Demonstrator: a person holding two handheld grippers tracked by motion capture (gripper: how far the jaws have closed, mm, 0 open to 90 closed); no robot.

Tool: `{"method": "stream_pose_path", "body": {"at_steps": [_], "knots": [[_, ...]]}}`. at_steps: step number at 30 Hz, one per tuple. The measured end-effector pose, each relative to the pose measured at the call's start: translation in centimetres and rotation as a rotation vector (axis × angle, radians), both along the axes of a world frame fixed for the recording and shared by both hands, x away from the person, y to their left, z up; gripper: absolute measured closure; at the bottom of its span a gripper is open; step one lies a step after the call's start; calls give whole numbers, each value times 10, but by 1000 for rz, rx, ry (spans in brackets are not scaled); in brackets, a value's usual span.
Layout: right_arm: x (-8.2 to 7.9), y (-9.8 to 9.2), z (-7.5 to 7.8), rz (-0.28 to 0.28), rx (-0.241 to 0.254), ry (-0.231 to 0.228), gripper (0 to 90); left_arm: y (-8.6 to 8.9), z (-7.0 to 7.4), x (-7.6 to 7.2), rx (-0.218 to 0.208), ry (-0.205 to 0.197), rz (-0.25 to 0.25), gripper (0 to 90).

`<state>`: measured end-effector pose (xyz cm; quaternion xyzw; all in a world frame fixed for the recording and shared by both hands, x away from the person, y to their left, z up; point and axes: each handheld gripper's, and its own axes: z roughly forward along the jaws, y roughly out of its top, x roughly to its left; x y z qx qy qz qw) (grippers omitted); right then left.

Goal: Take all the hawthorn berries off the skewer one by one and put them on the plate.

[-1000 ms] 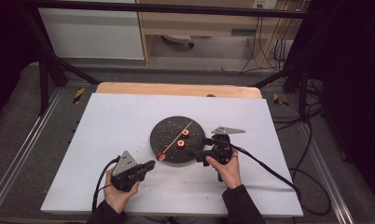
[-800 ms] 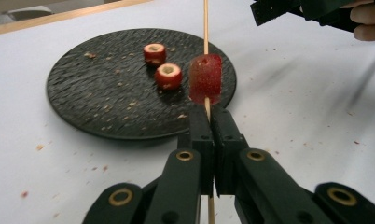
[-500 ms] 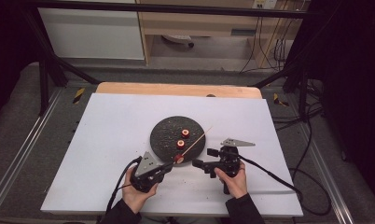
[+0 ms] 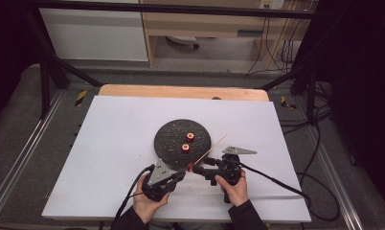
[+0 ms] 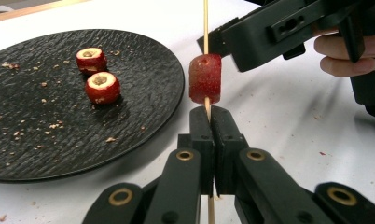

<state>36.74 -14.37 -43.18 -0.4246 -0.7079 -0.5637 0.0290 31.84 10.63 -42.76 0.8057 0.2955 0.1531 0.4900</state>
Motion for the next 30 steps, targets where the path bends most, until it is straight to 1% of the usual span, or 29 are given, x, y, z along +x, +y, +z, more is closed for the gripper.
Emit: {"method": "stream_pose_path", "body": {"at_steps": [4,9,19,23,26,30], "knots": [[-1,2,-1,14,26,13,375,-4,-2,-2,4,-2,-6,882],[-1,4,-5,31,32,38,477,-6,-2,-2,1,-1,-5,882],[-2,7,-8,57,51,75,605,-7,-4,-2,4,1,-7,882],[-2,7,-8,62,50,82,614,-7,-4,-2,3,1,-10,882],[-2,6,-8,62,48,77,614,-7,-4,-3,5,0,-10,882],[-1,5,-6,46,41,61,616,-6,-4,-3,5,1,-11,882]]}}
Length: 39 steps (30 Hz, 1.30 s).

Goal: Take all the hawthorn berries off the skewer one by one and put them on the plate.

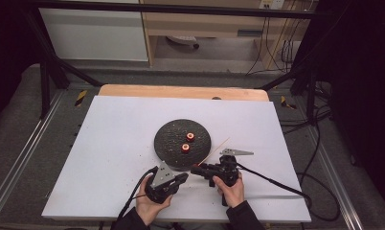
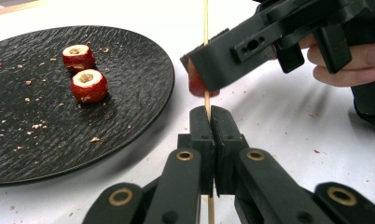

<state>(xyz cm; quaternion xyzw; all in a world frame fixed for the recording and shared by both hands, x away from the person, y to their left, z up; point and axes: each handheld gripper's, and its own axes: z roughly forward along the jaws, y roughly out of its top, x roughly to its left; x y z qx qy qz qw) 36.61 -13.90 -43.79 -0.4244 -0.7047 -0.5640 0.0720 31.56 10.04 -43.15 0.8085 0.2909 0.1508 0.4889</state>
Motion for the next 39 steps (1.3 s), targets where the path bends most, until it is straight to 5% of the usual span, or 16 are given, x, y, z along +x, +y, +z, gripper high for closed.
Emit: {"method": "stream_pose_path", "body": {"at_steps": [18,39], "knots": [[7,-30,17,-99,28,-58,618,12,4,-5,6,-20,-43,883],[36,-57,43,-204,50,-88,619,57,3,-14,9,-37,-35,883]]}}
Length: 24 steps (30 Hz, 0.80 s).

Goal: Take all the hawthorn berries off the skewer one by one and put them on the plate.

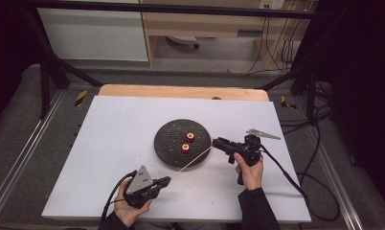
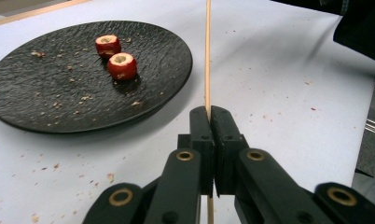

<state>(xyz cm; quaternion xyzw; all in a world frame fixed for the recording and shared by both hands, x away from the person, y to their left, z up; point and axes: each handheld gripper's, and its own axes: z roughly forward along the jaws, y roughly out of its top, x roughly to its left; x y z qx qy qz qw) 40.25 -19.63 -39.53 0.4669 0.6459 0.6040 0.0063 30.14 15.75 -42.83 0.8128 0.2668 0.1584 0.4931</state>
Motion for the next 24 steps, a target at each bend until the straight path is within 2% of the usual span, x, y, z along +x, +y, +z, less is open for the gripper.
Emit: {"method": "stream_pose_path", "body": {"at_steps": [3,8,14,18,24], "knots": [[5,-3,8,-15,-12,-10,620,8,1,-1,4,-5,12,882],[15,-4,24,-29,-40,-26,619,24,1,0,-16,3,44,883],[24,8,39,-22,-106,-49,619,42,5,5,-47,3,105,883],[32,24,38,-4,-157,-44,619,54,5,11,-55,13,147,882],[44,45,22,16,-200,-8,619,59,3,15,-51,19,169,882]]}}
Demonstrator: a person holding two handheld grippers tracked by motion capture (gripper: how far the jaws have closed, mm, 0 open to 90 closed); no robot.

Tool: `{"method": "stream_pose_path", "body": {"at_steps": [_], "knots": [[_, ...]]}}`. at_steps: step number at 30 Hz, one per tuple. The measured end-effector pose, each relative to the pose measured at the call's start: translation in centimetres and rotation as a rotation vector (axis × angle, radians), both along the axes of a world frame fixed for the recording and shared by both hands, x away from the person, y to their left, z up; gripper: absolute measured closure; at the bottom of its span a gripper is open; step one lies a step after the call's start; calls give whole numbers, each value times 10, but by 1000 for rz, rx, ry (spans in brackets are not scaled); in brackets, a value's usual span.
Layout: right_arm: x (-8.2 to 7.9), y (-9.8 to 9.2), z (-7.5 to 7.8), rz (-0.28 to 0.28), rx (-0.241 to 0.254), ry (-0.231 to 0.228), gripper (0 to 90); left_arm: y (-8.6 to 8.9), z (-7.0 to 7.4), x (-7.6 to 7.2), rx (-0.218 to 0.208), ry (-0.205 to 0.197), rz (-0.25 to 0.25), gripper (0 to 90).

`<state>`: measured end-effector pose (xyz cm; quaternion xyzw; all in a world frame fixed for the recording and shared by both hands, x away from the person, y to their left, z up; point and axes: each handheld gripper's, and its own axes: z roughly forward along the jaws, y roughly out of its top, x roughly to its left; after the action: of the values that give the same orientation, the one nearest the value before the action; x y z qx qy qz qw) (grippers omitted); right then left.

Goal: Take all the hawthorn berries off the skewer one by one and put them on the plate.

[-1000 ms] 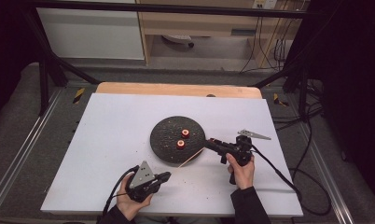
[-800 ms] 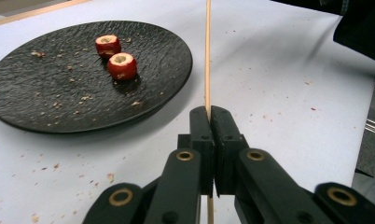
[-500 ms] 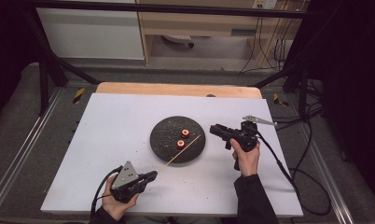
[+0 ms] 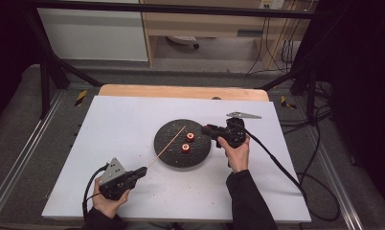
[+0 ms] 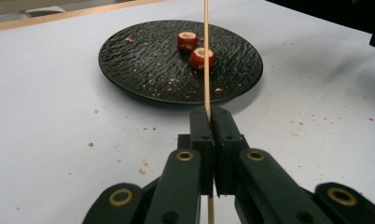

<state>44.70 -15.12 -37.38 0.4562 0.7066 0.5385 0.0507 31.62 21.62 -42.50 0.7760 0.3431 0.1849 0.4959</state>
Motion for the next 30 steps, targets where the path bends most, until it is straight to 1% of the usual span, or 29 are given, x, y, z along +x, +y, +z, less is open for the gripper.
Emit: {"method": "stream_pose_path", "body": {"at_steps": [3,8,13,18,21,24,26,27,30], "knots": [[5,9,-12,8,-31,22,619,0,-2,1,4,7,5,882],[7,22,-35,25,-106,49,618,1,-2,2,4,11,12,882],[7,30,-51,39,-141,72,618,0,-3,2,5,14,15,882],[8,36,-65,48,-192,86,617,0,-3,3,7,16,15,882],[8,38,-70,55,-211,88,614,0,-3,3,6,18,18,881],[7,38,-72,60,-224,77,597,0,-3,3,9,19,21,882],[6,38,-71,60,-227,71,567,0,-3,3,10,20,22,881],[6,37,-70,59,-224,65,539,0,-3,3,9,21,23,881],[3,35,-63,61,-223,48,476,0,-3,3,4,23,29,881]]}}
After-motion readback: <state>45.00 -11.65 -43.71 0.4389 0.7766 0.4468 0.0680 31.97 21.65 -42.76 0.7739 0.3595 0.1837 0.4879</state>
